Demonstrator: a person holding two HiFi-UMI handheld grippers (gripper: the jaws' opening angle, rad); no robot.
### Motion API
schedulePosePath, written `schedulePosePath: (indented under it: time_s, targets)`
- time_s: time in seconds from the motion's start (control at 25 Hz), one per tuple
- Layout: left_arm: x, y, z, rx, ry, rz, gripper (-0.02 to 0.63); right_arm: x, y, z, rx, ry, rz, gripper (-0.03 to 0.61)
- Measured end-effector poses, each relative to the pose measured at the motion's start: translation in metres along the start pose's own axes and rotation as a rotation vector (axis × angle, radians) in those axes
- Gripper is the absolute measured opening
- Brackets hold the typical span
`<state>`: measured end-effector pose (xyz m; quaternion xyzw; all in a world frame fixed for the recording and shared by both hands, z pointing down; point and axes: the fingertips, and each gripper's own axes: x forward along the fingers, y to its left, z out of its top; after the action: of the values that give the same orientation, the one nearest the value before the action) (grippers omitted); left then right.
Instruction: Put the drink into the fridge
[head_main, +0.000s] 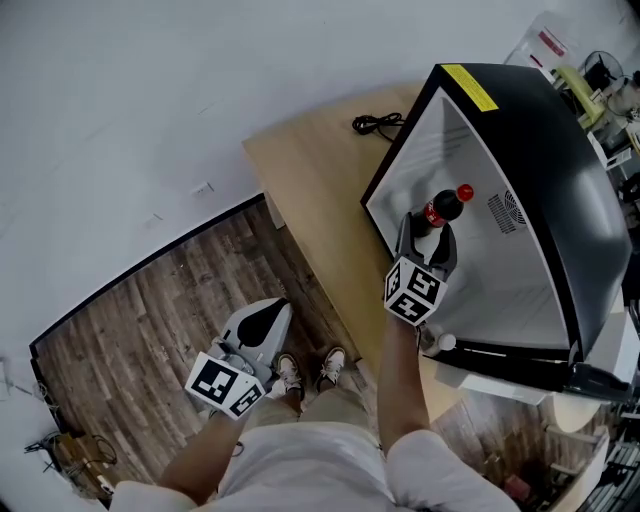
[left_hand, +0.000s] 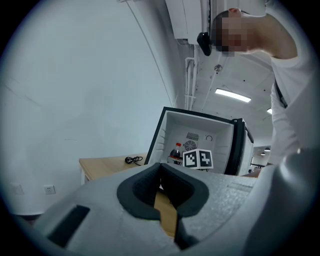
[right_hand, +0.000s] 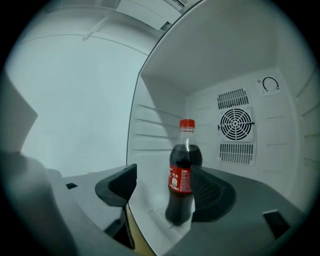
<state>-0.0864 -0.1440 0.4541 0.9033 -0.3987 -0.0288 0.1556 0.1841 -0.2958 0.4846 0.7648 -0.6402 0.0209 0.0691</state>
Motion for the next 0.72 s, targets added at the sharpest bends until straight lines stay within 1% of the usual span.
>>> schedulePosePath:
  time_s: [0.16, 0.36, 0.48, 0.64, 0.72]
  targets:
    - [-0.005, 0.001, 0.006, 0.008, -0.013, 0.002, 0.015, -0.012, 0.012, 0.010, -0.014, -0.004, 0.033, 0.261]
    - [-0.018, 0.004, 0.015, 0.022, -0.033, 0.021, 0.015, -0.037, 0.031, 0.025, -0.006, -0.031, 0.116, 0.085]
    - [-0.029, 0.007, 0.025, 0.038, -0.049, 0.036, 0.015, -0.056, 0.042, 0.037, -0.011, -0.052, 0.159, 0.003]
    - [-0.040, 0.012, 0.041, 0.065, -0.082, 0.060, 0.014, -0.077, 0.053, 0.060, -0.014, -0.097, 0.238, 0.002]
    - [-0.045, 0.013, 0.049, 0.082, -0.098, 0.070, 0.015, -0.086, 0.054, 0.072, 0.005, -0.113, 0.266, 0.002]
